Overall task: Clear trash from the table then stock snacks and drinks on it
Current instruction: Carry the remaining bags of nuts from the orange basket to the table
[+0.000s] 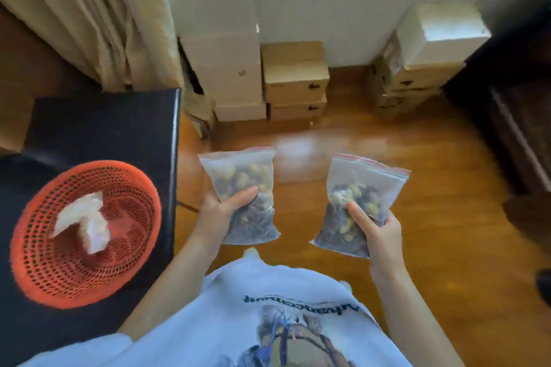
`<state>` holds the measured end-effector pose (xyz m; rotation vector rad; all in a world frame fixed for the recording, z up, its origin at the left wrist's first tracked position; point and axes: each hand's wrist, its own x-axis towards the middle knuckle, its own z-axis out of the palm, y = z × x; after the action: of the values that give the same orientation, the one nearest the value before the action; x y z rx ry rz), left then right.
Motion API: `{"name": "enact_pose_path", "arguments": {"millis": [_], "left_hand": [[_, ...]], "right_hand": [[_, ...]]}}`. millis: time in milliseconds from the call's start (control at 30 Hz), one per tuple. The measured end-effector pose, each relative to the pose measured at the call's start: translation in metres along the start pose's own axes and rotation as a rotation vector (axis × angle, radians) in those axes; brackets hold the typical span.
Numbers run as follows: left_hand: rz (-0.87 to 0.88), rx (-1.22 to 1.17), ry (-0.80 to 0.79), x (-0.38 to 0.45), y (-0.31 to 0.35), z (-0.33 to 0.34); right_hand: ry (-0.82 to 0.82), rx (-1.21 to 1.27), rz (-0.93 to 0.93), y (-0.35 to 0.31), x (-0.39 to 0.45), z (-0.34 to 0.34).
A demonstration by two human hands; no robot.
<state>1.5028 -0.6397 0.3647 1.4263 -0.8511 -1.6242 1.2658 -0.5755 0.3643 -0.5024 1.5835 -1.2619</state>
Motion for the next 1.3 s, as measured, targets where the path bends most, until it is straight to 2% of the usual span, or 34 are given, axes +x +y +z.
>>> {"name": "enact_pose_path", "arguments": {"millis": [67, 133, 200, 333, 467, 700, 900, 1300], "left_hand": [[-0.021, 0.054, -0.119, -0.001, 0.000, 0.039], [-0.067, 0.124, -0.296, -0.009, -0.014, 0.119], [-0.067, 0.131, -0.343, -0.012, -0.017, 0.145], [-0.110, 0.269, -0.610, -0.055, -0.059, 0.280], [-0.147, 0.368, -0.785, -0.105, -0.096, 0.374], [-0.175, 0.551, -0.968, -0.147, -0.138, 0.467], [-0.207, 0.724, -1.046, -0.152, -0.178, 0.547], [-0.186, 0.845, -1.359, -0.170, -0.220, 0.749]], "right_hand": [[0.118, 0.062, 0.006, 0.006, -0.011, -0.038], [0.315, 0.140, -0.001, 0.009, -0.031, -0.112], [0.385, 0.161, 0.018, 0.016, -0.039, -0.133], [0.687, 0.287, 0.045, 0.032, -0.083, -0.247], [0.924, 0.394, 0.061, 0.052, -0.127, -0.327], [1.135, 0.561, 0.069, 0.073, -0.160, -0.406], [1.279, 0.660, 0.064, 0.083, -0.155, -0.459], [1.570, 0.756, 0.045, 0.048, -0.133, -0.589]]}}
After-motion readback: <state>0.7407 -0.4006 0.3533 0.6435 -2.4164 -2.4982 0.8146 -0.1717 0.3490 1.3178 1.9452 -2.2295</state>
